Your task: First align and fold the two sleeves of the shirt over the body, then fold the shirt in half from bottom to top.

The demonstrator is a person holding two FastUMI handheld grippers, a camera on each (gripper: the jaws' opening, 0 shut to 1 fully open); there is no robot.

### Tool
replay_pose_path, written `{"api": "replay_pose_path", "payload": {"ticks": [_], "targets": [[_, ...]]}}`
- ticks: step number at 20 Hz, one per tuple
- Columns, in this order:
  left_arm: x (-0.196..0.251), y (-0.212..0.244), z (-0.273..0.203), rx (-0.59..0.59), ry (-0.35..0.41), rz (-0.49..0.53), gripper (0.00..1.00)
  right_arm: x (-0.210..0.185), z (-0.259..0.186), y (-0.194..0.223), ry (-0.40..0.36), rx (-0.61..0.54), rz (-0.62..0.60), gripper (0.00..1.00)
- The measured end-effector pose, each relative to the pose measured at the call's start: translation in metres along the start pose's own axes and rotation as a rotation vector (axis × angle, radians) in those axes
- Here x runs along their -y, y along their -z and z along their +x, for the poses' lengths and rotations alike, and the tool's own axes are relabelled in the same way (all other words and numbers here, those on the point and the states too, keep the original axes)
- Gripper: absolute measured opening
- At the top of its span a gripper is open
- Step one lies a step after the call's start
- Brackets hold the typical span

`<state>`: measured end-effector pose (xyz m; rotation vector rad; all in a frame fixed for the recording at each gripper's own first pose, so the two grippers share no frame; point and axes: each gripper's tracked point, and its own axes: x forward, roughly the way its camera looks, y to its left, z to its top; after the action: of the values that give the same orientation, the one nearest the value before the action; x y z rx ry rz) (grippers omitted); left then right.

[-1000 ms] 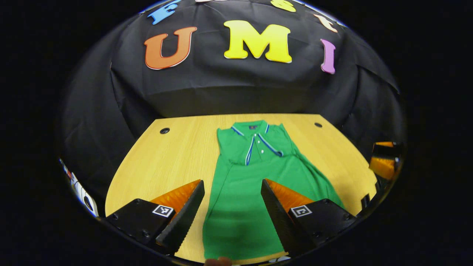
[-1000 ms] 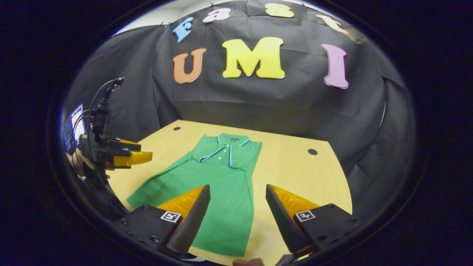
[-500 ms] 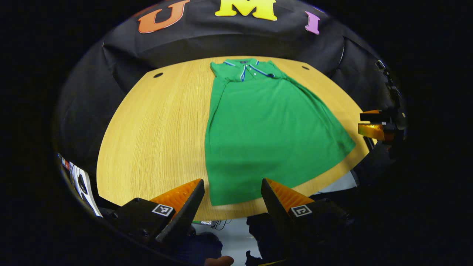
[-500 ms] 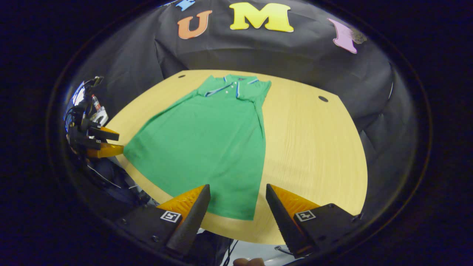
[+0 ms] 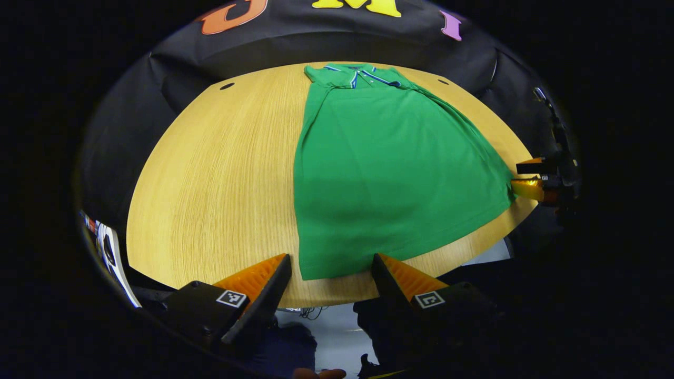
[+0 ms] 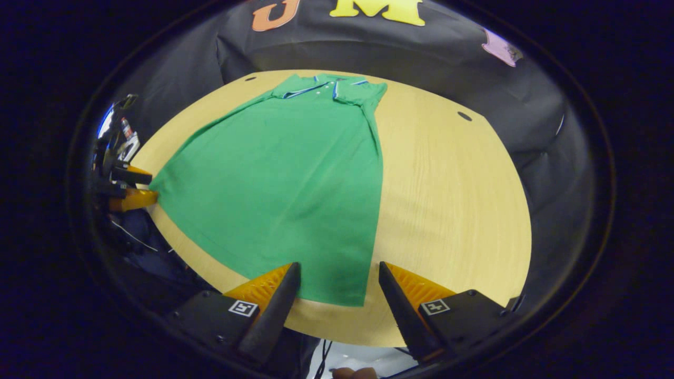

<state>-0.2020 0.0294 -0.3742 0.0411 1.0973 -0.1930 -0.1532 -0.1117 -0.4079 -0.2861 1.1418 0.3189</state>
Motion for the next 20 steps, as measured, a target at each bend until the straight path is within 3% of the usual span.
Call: {"api": "replay_pose_path", "payload": {"ticks": [6, 8, 9, 10, 11, 12, 13, 15, 20], "targets": [[0.004, 0.002, 0.003, -0.017, -0.019, -0.025, 0.99, -0.005, 0.002, 0.003, -0.049, -0.018, 0.05, 0.92], [0.014, 0.001, 0.005, -0.016, -0.001, 0.013, 0.87, -0.009, 0.002, 0.002, -0.07, -0.01, 0.026, 0.82], [0.018, -0.003, 0.009, -0.013, 0.006, 0.035, 0.7, -0.012, 0.002, 0.002, -0.076, -0.01, 0.023, 0.59], [0.023, -0.002, 0.009, -0.011, 0.011, 0.051, 0.65, -0.015, 0.001, 0.001, -0.082, -0.007, 0.024, 0.36], [0.027, -0.002, 0.01, -0.008, 0.014, 0.06, 0.35, -0.016, 0.001, 0.001, -0.08, -0.008, 0.03, 0.28], [0.027, -0.002, 0.01, -0.002, 0.019, 0.061, 0.27, -0.016, 0.001, 0.0, -0.079, -0.013, 0.041, 0.05], [0.028, -0.002, 0.008, 0.006, 0.031, 0.049, 0.17, -0.016, 0.002, 0.0, -0.087, -0.018, 0.051, 0.05], [0.027, -0.004, 0.009, 0.013, 0.063, 0.014, 0.05, -0.016, 0.001, -0.002, -0.102, -0.027, 0.091, 0.01], [0.027, -0.022, -0.008, 0.042, 0.115, -0.002, 0.04, -0.018, -0.013, -0.02, -0.156, 0.007, 0.156, 0.03]]}}
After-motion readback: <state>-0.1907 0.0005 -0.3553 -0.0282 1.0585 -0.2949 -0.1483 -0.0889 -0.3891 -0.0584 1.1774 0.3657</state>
